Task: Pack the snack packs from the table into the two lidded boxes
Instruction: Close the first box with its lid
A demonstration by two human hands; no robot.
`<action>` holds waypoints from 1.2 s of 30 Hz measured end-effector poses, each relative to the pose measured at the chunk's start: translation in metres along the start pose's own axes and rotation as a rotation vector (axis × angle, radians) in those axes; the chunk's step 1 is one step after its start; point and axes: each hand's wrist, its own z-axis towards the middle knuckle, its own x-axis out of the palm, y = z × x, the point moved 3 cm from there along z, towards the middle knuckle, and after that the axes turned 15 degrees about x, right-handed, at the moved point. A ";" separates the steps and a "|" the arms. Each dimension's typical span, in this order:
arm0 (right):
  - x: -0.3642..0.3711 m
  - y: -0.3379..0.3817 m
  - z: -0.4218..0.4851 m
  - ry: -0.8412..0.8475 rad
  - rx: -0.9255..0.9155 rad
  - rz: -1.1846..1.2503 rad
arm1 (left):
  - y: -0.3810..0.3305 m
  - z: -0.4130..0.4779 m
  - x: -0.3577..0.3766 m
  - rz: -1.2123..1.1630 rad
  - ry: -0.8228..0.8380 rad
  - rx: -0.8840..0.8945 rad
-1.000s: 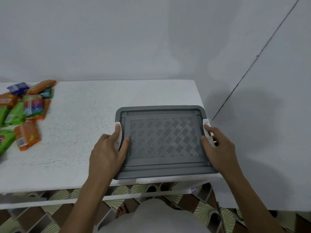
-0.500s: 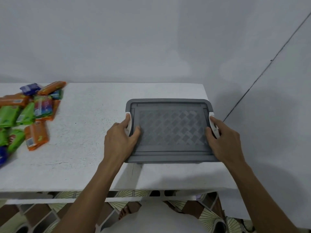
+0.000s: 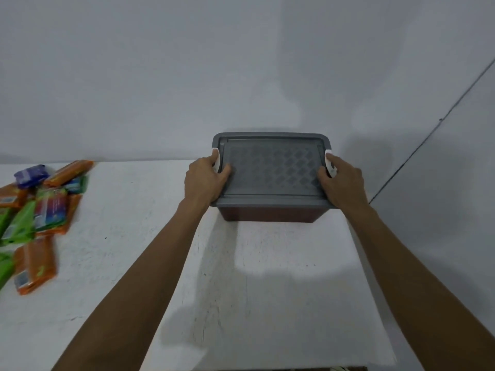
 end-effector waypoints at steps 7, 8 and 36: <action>0.016 0.019 0.067 0.037 -0.004 -0.035 | 0.010 0.060 0.023 -0.016 -0.021 -0.018; 0.018 0.019 0.073 0.042 0.006 -0.036 | 0.012 0.062 0.026 -0.020 -0.030 -0.023; 0.055 0.116 0.012 0.211 -0.192 -0.526 | 0.051 0.026 -0.055 0.475 0.386 -0.005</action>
